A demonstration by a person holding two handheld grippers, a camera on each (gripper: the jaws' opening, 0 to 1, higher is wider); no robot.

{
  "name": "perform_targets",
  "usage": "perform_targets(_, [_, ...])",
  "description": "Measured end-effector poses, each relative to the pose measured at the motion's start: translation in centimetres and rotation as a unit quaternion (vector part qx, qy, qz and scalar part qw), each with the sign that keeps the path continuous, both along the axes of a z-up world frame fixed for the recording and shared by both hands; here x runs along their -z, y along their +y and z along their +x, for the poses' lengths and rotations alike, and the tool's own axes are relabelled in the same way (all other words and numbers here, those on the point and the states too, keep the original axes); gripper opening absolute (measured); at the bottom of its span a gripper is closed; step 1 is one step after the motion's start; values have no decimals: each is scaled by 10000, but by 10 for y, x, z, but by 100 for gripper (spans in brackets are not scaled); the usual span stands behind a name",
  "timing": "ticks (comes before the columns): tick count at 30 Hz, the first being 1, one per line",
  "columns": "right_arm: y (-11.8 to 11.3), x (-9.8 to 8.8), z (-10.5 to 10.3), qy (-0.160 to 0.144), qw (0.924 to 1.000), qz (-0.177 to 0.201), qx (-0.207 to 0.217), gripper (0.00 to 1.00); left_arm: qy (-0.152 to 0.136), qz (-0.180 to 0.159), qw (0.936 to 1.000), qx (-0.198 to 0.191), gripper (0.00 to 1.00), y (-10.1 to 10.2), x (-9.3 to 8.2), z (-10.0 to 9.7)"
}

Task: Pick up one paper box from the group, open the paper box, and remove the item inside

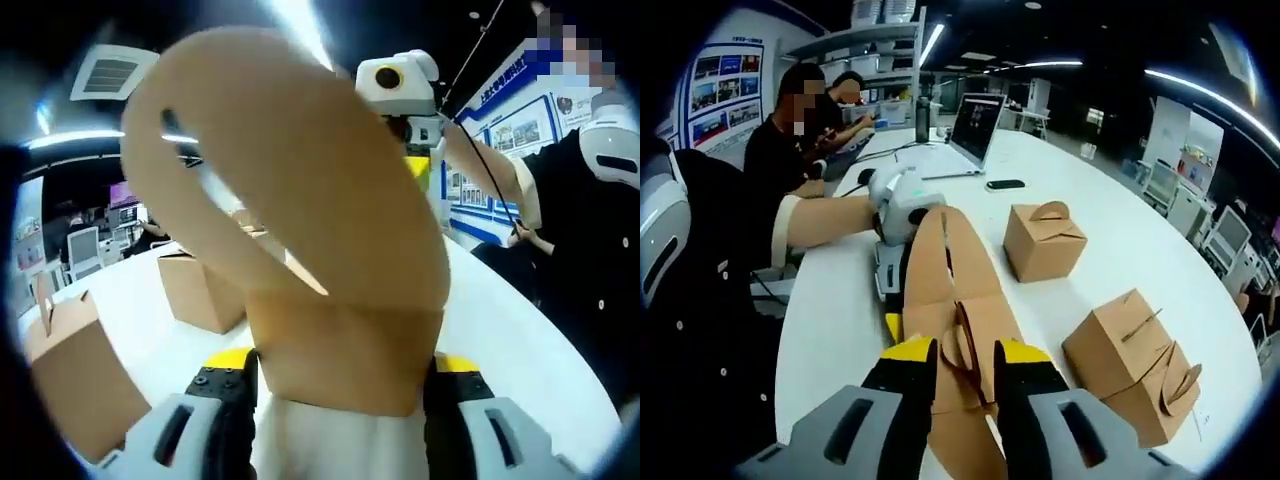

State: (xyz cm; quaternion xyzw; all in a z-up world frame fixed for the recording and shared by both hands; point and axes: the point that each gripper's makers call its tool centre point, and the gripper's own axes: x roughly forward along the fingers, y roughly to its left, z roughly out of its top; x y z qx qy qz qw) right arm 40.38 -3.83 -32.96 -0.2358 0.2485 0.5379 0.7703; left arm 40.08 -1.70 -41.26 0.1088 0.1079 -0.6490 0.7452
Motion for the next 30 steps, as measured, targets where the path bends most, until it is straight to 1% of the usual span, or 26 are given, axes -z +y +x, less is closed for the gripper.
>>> perform_targets(5, [1, -2, 4, -78, 10000, 12, -20, 19, -20, 49, 10000, -73, 67, 2, -1, -4])
perform_targets(8, [1, -3, 4, -101, 9999, 17, -58, 19, -54, 87, 9999, -129, 67, -1, -1, -12])
perform_targets(13, [8, 1, -2, 8, 9997, 1, -229, 18, -47, 66, 9994, -326, 67, 5, 0, -6])
perform_targets(15, [11, 4, -4, 21, 9995, -51, -306, 13, -59, 68, 9992, -381, 67, 6, 0, -7])
perform_targets(16, [11, 5, -4, 15, 9994, -82, -335, 8, -76, 77, 9991, -408, 67, 7, 0, -7])
perform_targets(17, [12, 5, -4, 15, 9993, -111, -347, 5, -80, 79, 9990, -427, 67, 8, 0, -7])
perform_targets(19, [12, 6, -3, 12, 9993, -148, -347, 4, -86, 90, 9989, -460, 67, 9, 0, -6])
perform_targets(21, [12, 3, -3, 78, 9993, -170, -334, 4, -94, 89, 9987, -487, 67, 10, 0, -6])
perform_targets(24, [12, -1, -3, -9, 9991, -224, -349, 3, -94, 107, 9985, -526, 64, 12, 1, -4])
perform_targets(26, [11, -4, -3, -34, 9991, -248, -348, 3, -89, 125, 9984, -543, 57, 14, 1, -2])
perform_targets(27, [11, -4, -2, -52, 9990, -264, -350, 3, -92, 123, 9983, -567, 56, 15, 1, -1])
perform_targets(30, [12, -5, -1, -91, 9989, -286, -364, 3, -69, 121, 9982, -577, 58, 16, 3, 0])
